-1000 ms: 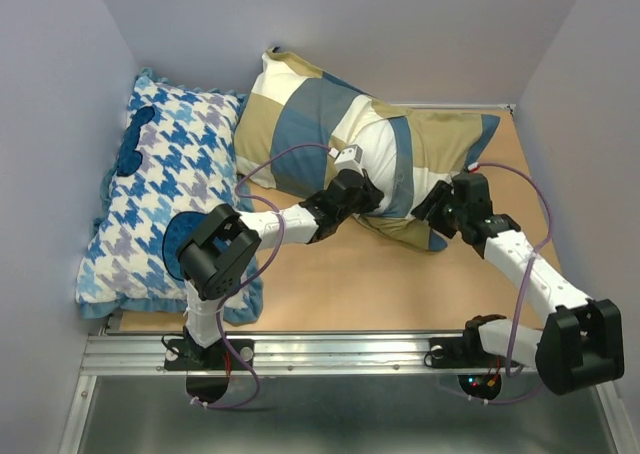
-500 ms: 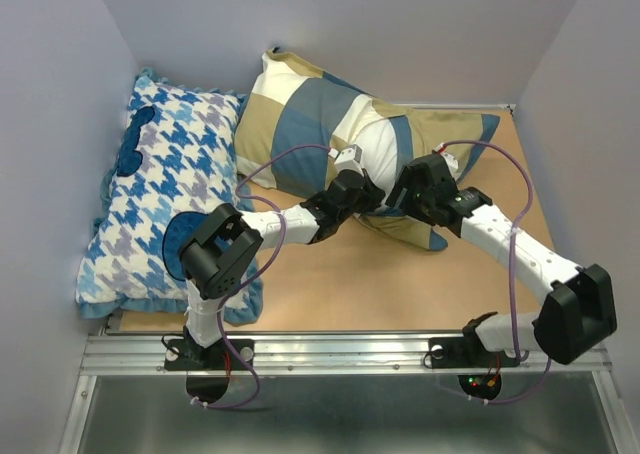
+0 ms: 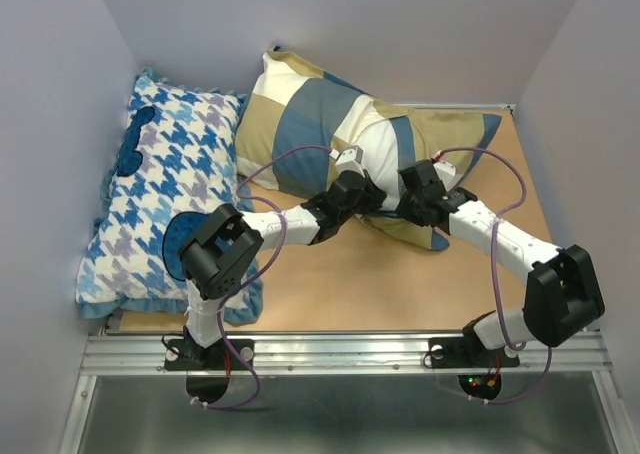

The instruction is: Remove the pillowcase from the pillow

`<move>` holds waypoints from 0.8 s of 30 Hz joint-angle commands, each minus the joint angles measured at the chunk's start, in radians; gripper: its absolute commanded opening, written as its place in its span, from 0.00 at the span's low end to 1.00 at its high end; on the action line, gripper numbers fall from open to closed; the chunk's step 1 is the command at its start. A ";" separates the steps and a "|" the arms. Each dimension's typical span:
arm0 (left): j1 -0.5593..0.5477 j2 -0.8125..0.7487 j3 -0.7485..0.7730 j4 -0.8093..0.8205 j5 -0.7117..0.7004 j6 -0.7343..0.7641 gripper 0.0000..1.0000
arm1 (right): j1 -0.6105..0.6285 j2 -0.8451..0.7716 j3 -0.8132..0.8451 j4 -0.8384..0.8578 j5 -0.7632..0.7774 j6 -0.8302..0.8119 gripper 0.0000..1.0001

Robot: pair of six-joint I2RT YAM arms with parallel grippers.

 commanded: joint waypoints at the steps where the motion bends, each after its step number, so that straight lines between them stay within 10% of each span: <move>1: 0.000 -0.045 0.015 0.021 -0.029 0.013 0.00 | -0.016 -0.061 -0.066 -0.065 0.110 -0.015 0.26; 5: 0.035 -0.069 0.013 0.014 -0.026 0.017 0.00 | -0.054 -0.118 -0.125 -0.076 0.098 -0.026 0.01; 24: 0.433 -0.308 0.087 -0.134 -0.029 0.029 0.00 | -0.270 -0.184 -0.312 -0.002 -0.075 -0.063 0.01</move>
